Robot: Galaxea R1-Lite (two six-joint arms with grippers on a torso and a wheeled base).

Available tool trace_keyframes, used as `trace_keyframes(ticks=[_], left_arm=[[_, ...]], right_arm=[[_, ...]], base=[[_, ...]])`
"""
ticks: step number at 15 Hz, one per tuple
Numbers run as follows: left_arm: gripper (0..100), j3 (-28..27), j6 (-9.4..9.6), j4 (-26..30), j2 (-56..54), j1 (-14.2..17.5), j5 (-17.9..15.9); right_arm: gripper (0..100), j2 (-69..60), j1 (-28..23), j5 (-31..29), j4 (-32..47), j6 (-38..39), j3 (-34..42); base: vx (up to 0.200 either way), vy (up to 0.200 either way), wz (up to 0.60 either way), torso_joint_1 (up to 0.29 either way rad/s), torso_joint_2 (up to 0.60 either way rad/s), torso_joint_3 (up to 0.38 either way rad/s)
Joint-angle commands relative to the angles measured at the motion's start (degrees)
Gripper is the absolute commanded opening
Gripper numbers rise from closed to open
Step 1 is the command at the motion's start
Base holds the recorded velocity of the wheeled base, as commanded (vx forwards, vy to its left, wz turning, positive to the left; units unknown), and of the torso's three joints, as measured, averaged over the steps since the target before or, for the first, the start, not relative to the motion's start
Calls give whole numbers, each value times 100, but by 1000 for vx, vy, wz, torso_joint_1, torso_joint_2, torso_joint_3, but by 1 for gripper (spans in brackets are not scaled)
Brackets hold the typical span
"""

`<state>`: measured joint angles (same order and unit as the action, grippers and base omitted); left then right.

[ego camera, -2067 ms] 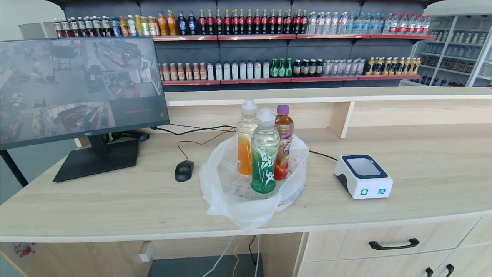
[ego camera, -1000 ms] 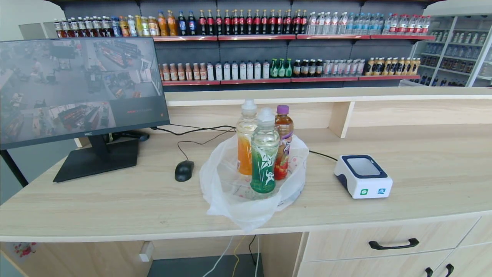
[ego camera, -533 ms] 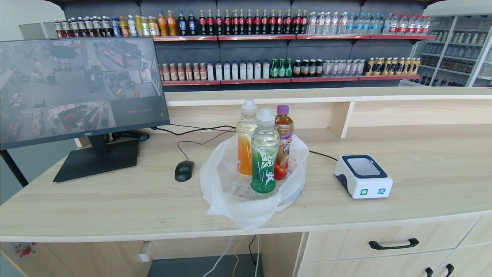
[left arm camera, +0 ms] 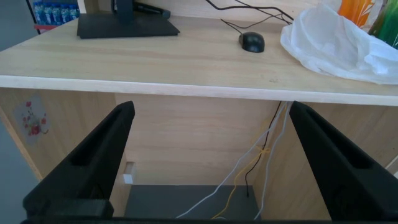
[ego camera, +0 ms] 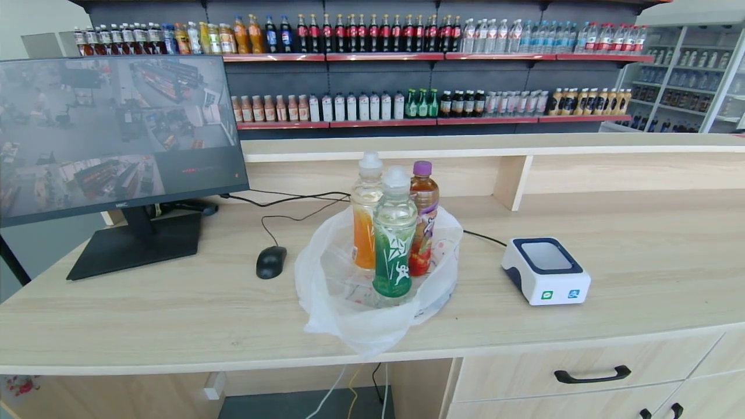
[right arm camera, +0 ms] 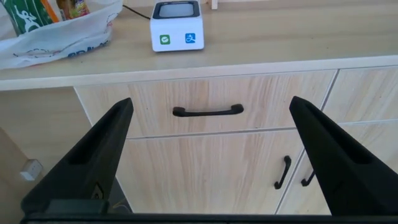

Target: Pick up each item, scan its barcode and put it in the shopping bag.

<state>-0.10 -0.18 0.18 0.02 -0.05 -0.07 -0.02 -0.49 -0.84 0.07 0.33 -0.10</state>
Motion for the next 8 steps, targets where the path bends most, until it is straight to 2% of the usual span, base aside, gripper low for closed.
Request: trace_keyframes(ticks=[1,8], left_arm=[[100,1,1,-9,-2,5,-1],[100,1,-17,-1,-2,14,-1]], right_arm=[[100,11,5,-4,10,2,1],[100,11,5,-4,10,2,1]], base=[[0,-200,0,22,7,-2],[0,-200,0,3,2,2]])
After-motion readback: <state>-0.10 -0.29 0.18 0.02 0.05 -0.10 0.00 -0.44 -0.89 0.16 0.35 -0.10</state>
